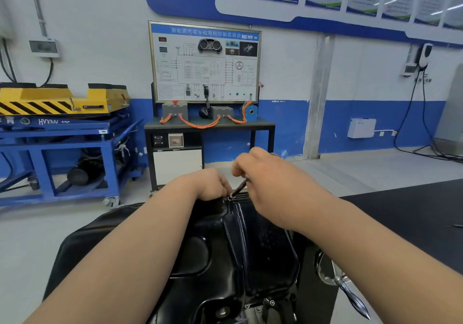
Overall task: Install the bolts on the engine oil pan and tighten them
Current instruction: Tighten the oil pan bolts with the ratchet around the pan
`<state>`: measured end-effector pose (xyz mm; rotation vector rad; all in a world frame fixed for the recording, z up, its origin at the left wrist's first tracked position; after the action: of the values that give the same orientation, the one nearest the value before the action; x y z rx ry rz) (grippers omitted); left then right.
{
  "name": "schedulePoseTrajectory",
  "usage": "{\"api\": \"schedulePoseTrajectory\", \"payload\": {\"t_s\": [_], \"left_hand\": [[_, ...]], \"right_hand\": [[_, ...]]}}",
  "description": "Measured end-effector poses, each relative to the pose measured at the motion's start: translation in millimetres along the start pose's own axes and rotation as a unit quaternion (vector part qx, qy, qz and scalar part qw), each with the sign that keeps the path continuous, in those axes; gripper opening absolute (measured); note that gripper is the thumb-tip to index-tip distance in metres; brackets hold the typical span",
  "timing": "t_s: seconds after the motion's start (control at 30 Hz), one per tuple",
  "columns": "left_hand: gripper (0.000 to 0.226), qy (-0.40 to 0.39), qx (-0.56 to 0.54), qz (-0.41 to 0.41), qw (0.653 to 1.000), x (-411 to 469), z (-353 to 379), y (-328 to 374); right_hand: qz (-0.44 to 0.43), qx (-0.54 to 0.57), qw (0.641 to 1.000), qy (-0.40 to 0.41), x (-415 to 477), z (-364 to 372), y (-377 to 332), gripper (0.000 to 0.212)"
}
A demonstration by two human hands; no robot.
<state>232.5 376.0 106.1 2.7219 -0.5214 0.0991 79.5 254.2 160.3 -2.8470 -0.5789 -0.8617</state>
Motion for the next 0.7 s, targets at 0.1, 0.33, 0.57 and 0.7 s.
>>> {"api": "schedulePoseTrajectory", "payload": {"t_s": [0.1, 0.33, 0.57, 0.7], "left_hand": [[0.031, 0.001, -0.021, -0.013, 1.0, -1.3, -0.3, -1.4], [0.027, 0.007, -0.029, -0.018, 0.999, 0.2, -0.4, -1.8], [0.03, 0.0, -0.002, -0.001, 1.0, -0.4, -0.4, 0.1], [0.033, -0.005, -0.021, -0.007, 1.0, 0.0, 0.2, -1.0]], "right_hand": [[0.006, -0.067, 0.998, 0.02, 4.7, 3.7, 1.8, 0.029], [0.016, -0.103, 0.992, 0.075, 6.8, 5.9, 5.4, 0.013], [-0.006, -0.083, 0.996, 0.011, 6.3, 5.0, -1.8, 0.029], [0.022, -0.126, 0.991, 0.037, 7.2, 8.4, -0.7, 0.015]]}}
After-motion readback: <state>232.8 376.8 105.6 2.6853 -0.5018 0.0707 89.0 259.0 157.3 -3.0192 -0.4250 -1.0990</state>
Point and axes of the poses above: each hand's wrist, its own x-axis towards the middle knuckle, its own z-axis out of the palm, y = z × x, the point moved 2 cm from there along x, towards the middle knuckle, and after that the axes turned 11 degrees about y, right-handed, at the moved point
